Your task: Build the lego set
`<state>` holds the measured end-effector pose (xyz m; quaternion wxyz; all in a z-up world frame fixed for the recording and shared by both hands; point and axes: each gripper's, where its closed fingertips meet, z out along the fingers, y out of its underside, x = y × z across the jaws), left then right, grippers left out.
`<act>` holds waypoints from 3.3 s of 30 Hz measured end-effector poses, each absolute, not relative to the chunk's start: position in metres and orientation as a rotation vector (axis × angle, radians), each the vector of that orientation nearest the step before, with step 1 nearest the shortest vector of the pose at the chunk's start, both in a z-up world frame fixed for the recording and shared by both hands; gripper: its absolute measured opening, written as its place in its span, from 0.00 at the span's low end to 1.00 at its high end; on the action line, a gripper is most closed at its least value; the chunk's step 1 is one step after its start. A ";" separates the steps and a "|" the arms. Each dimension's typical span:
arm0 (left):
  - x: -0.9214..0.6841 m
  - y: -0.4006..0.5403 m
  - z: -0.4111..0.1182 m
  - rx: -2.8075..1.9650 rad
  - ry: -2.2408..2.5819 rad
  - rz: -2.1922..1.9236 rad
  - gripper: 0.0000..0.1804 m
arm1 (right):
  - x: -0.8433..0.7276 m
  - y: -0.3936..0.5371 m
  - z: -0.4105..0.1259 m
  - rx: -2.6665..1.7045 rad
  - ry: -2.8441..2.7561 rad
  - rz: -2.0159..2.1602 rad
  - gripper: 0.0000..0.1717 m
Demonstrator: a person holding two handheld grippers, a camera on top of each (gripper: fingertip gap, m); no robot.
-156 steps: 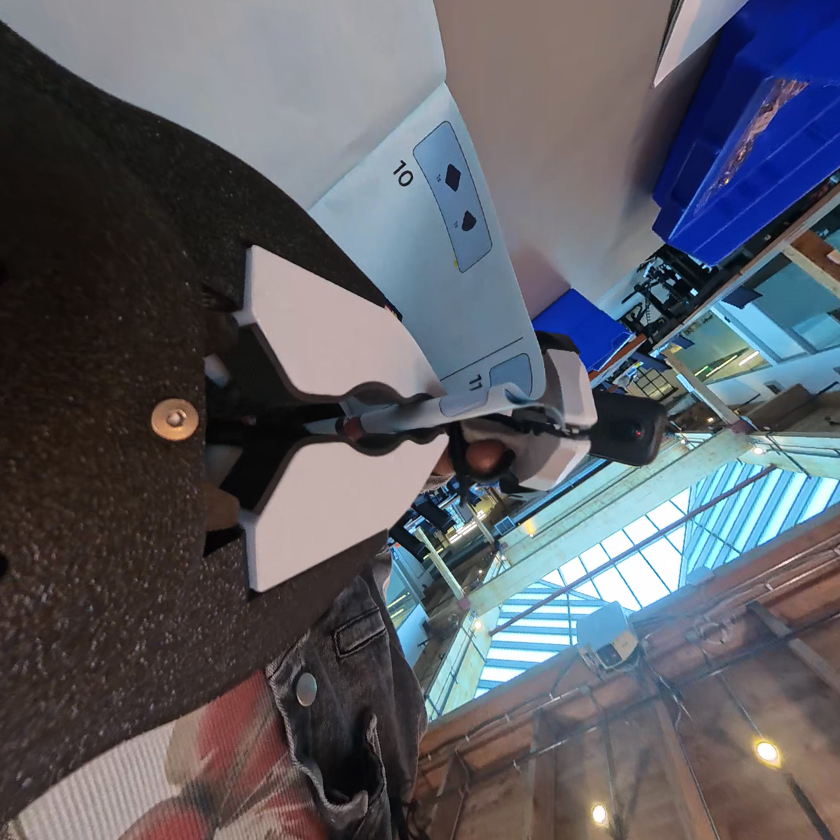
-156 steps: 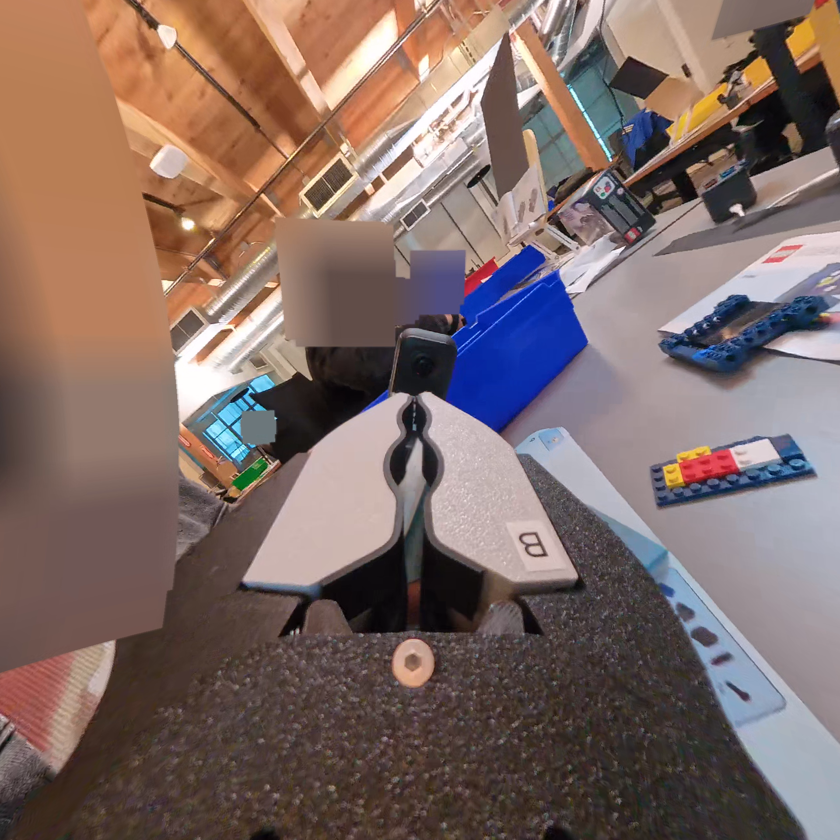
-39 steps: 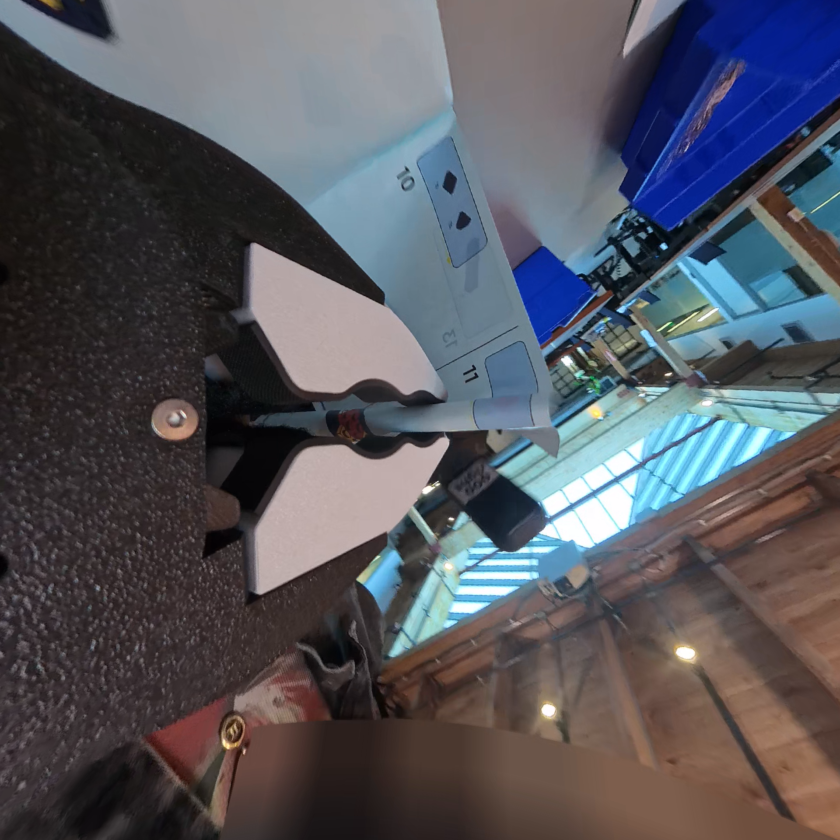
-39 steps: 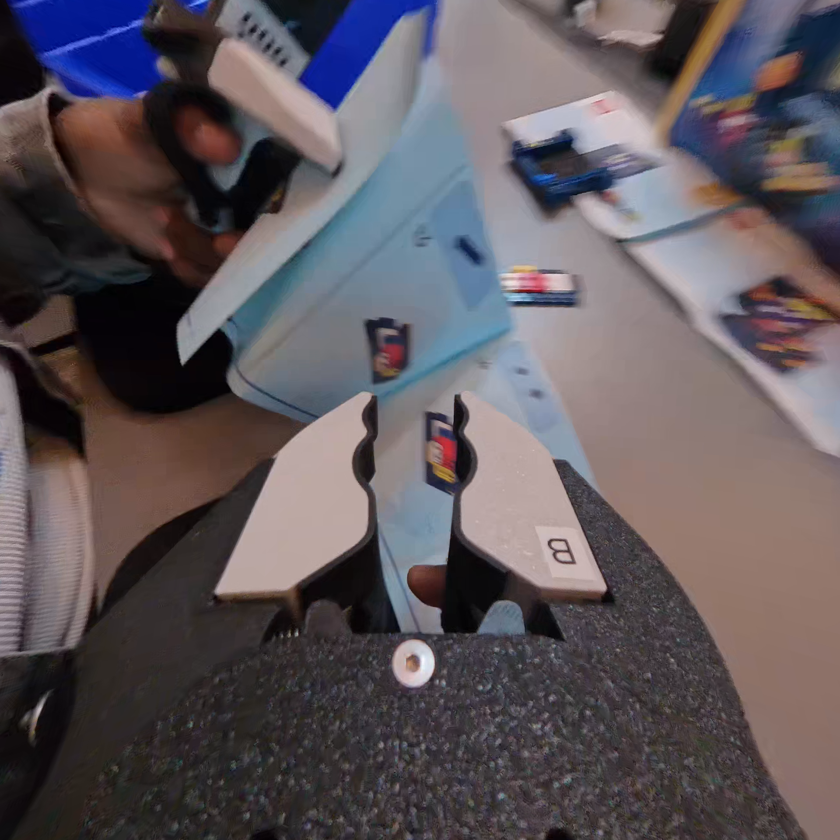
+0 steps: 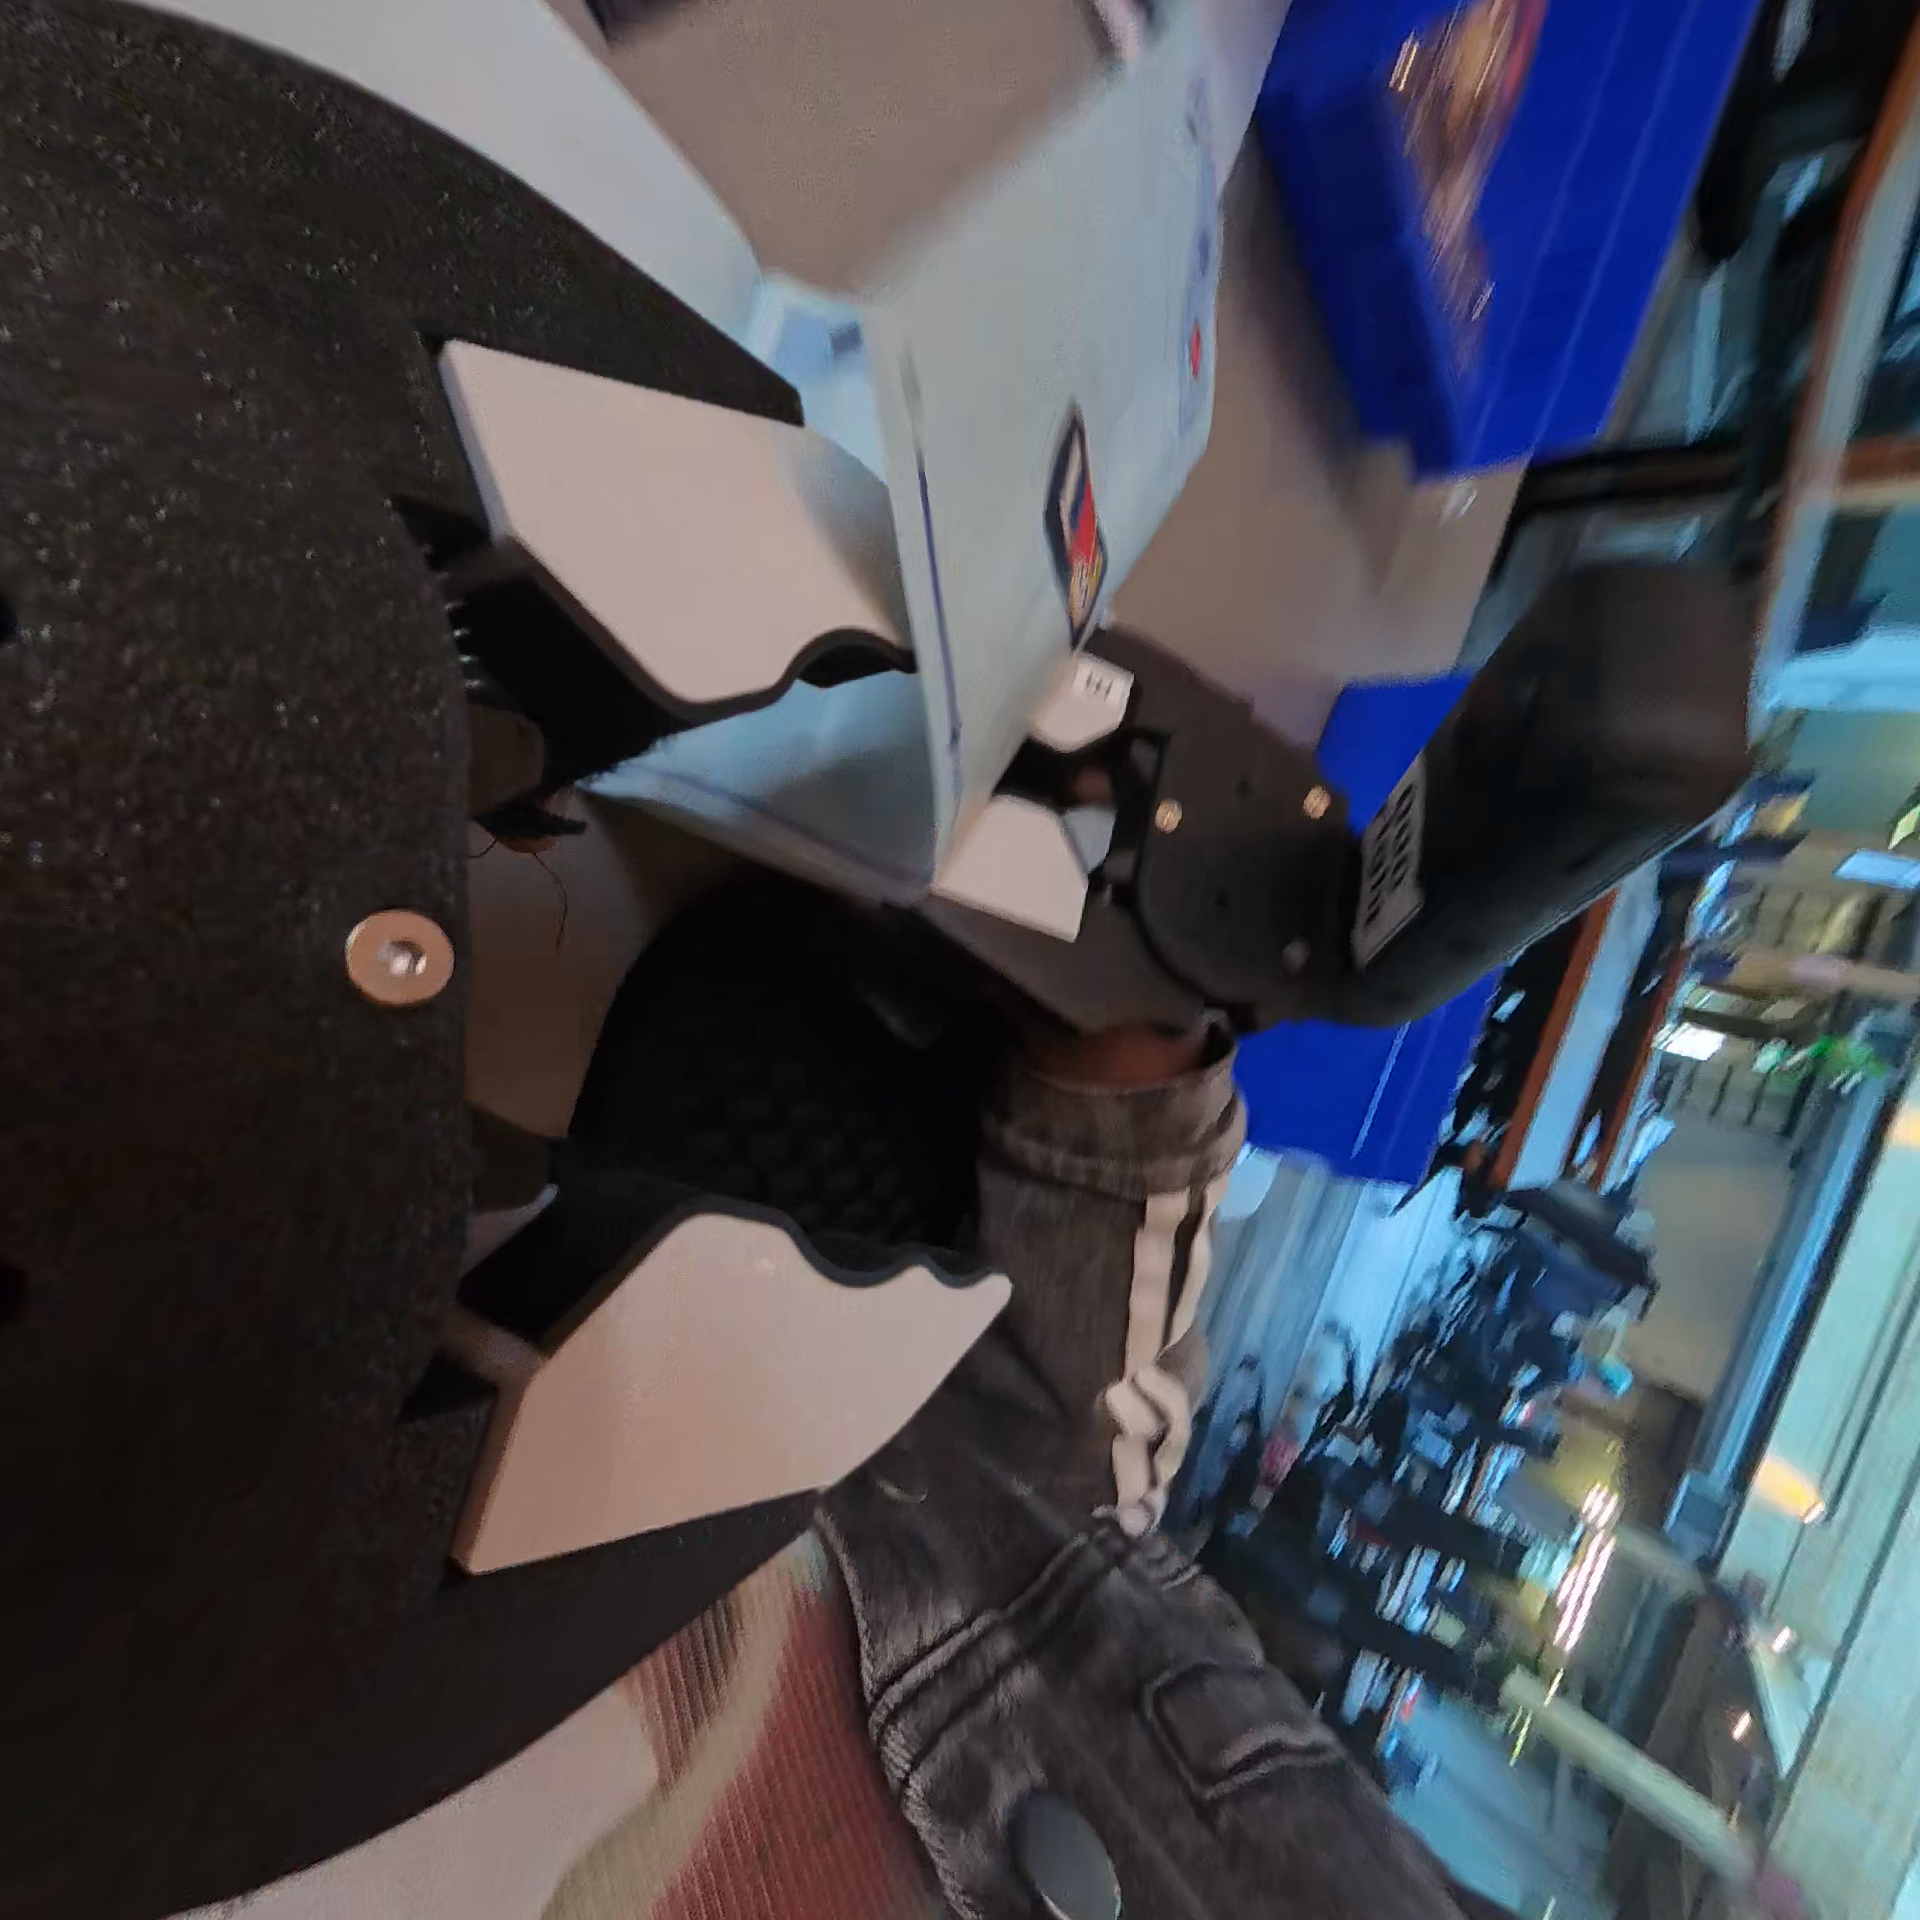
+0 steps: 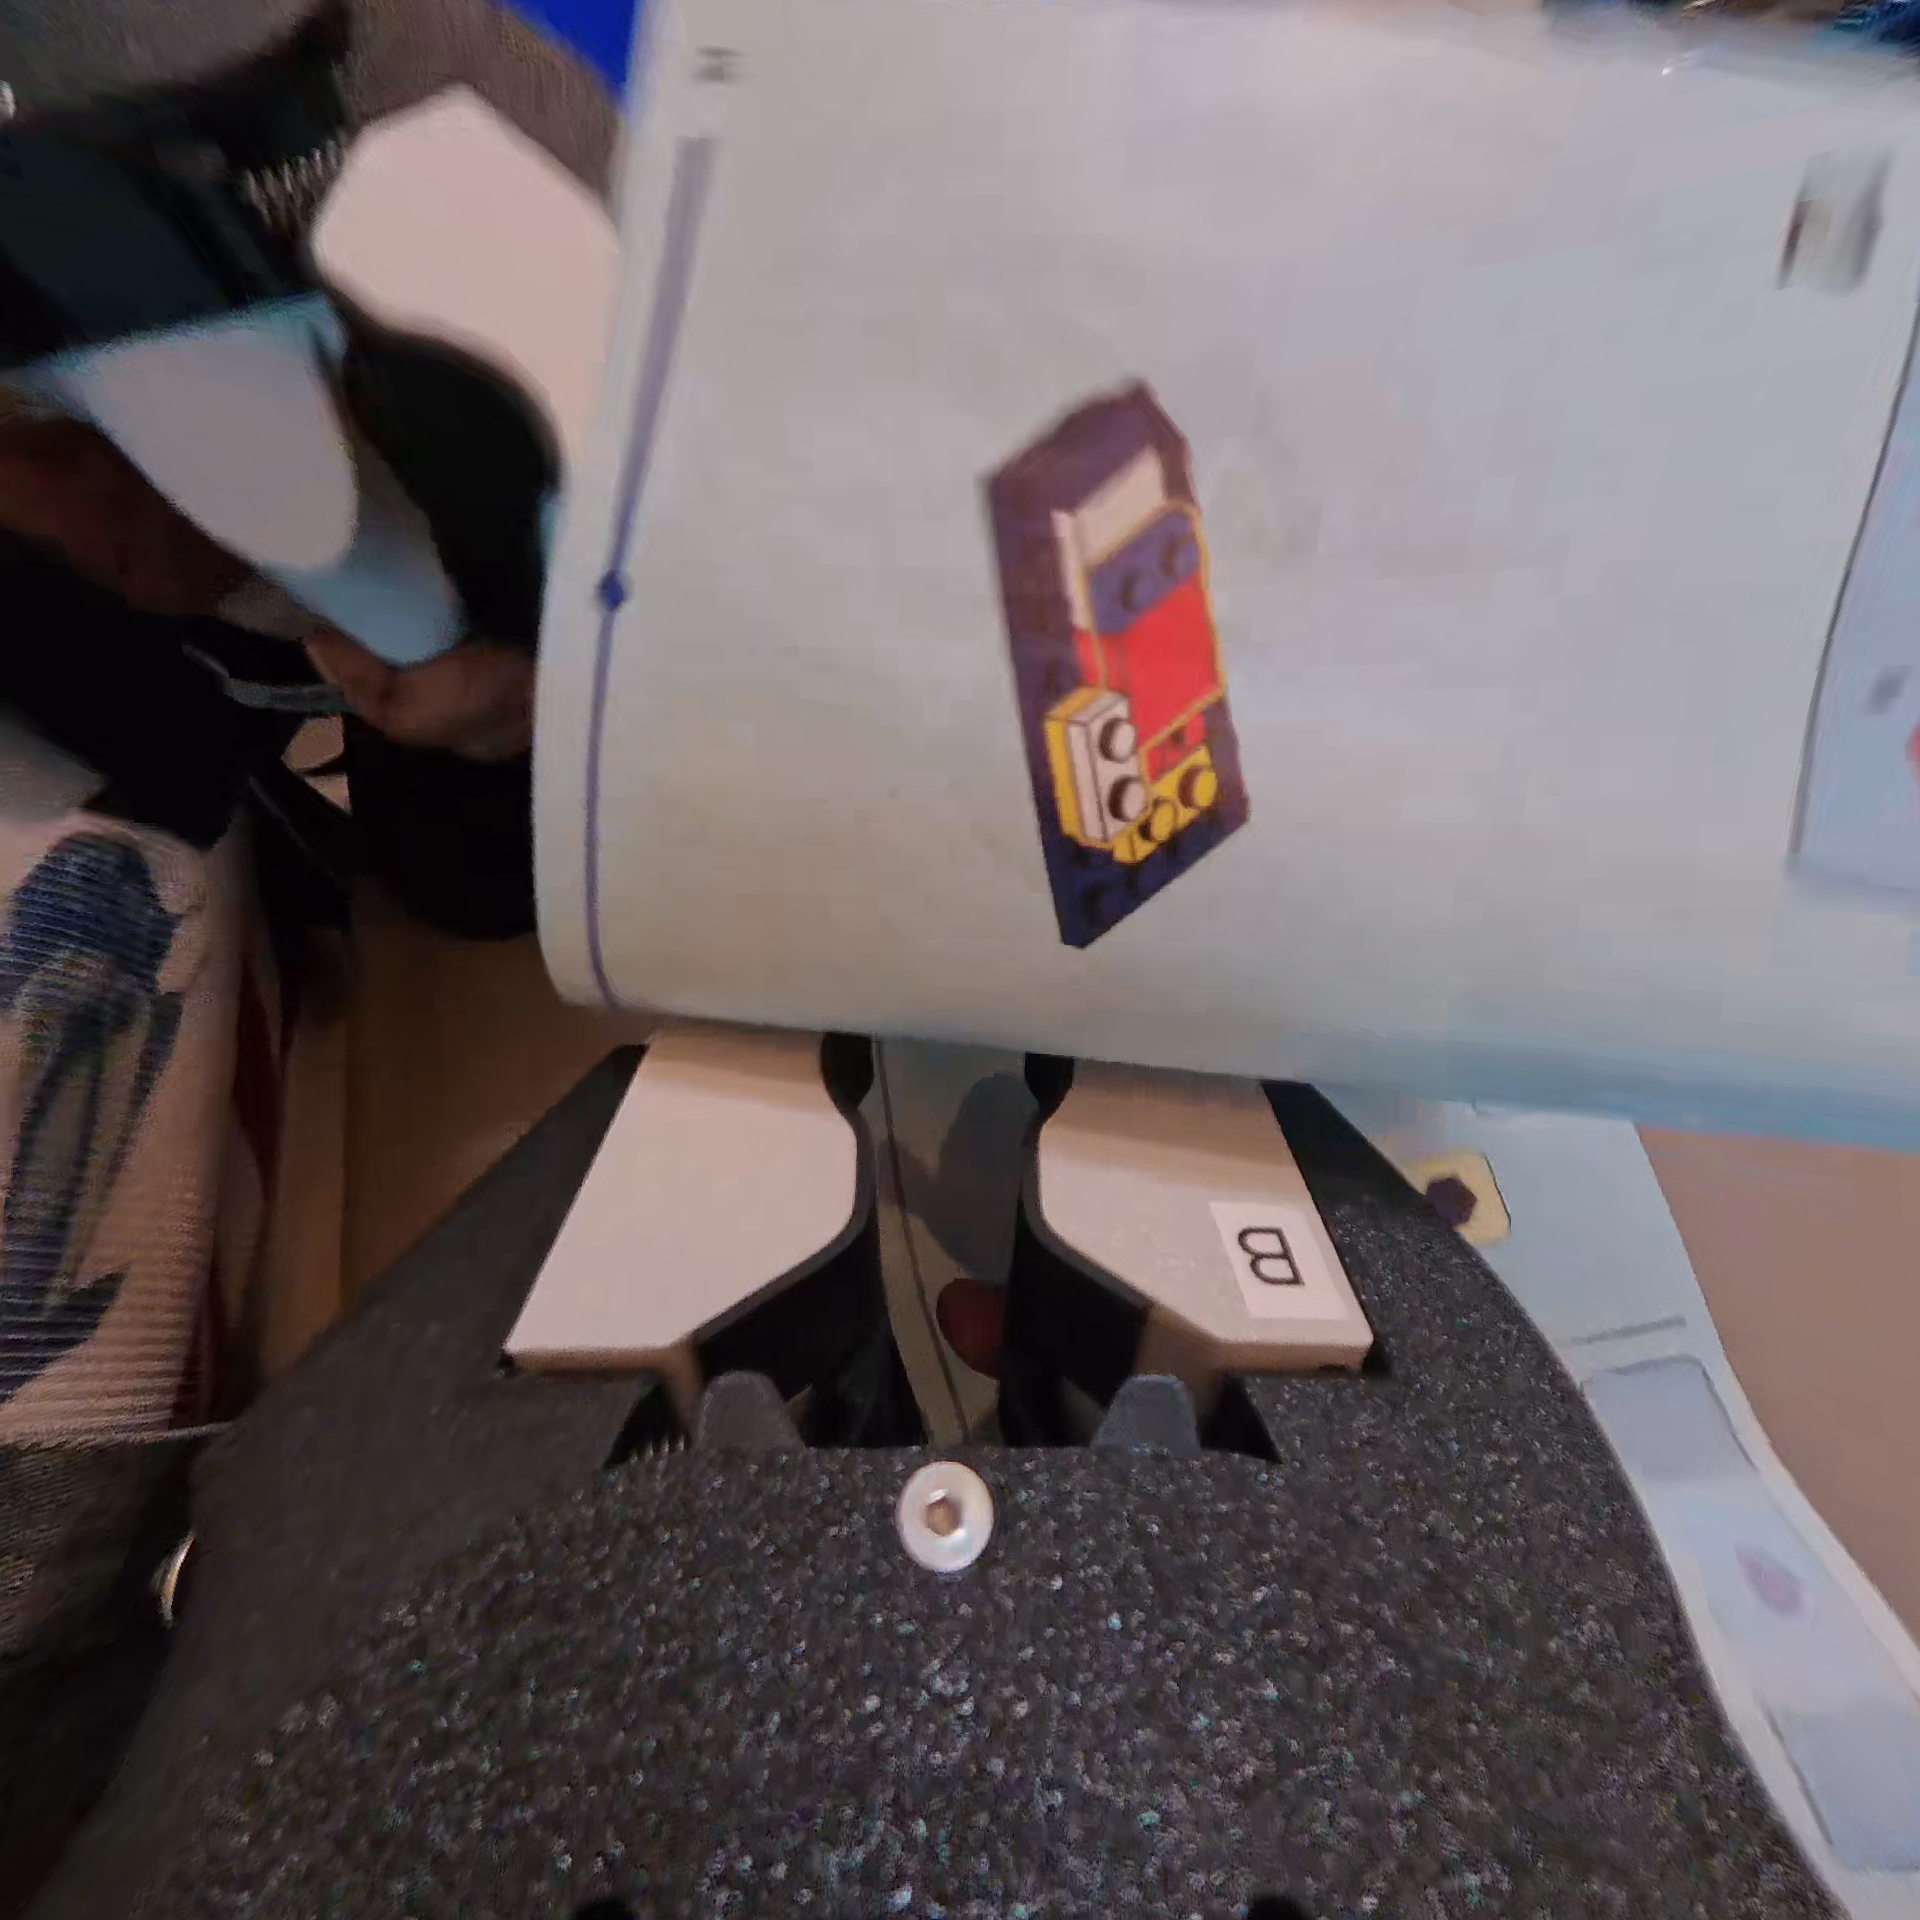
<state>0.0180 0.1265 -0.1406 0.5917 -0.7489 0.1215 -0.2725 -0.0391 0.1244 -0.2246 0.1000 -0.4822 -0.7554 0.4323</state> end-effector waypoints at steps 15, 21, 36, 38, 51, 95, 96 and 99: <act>-0.087 0.083 -0.106 -1.658 -0.023 0.142 0.34 | -0.081 0.093 -0.232 -1.178 -2.371 1.338 0.11; -0.041 0.112 -0.196 -2.167 0.312 -0.098 0.13 | -0.079 0.132 -0.221 -1.219 -2.254 1.376 0.00; -0.045 0.114 -0.255 -2.403 0.422 -0.144 0.00 | -0.089 0.154 -0.251 -1.602 -2.170 1.334 0.00; -0.045 0.114 -0.255 -2.400 0.426 -0.135 0.00 | -0.094 0.162 -0.251 -1.630 -2.102 1.292 0.00; -0.057 0.119 -0.205 -2.062 0.295 -0.180 0.03 | -0.097 0.175 -0.212 -1.543 -1.839 1.630 0.02; -0.113 0.065 -0.070 -1.134 0.065 0.133 0.49 | -0.096 0.121 -0.252 -1.172 -2.263 1.033 0.20; -0.113 0.066 -0.071 -1.141 0.068 0.138 0.49 | -0.097 0.121 -0.252 -1.173 -2.263 1.036 0.20; -0.113 0.068 -0.073 -1.158 0.072 0.139 0.51 | -0.096 0.121 -0.252 -1.179 -2.264 1.044 0.20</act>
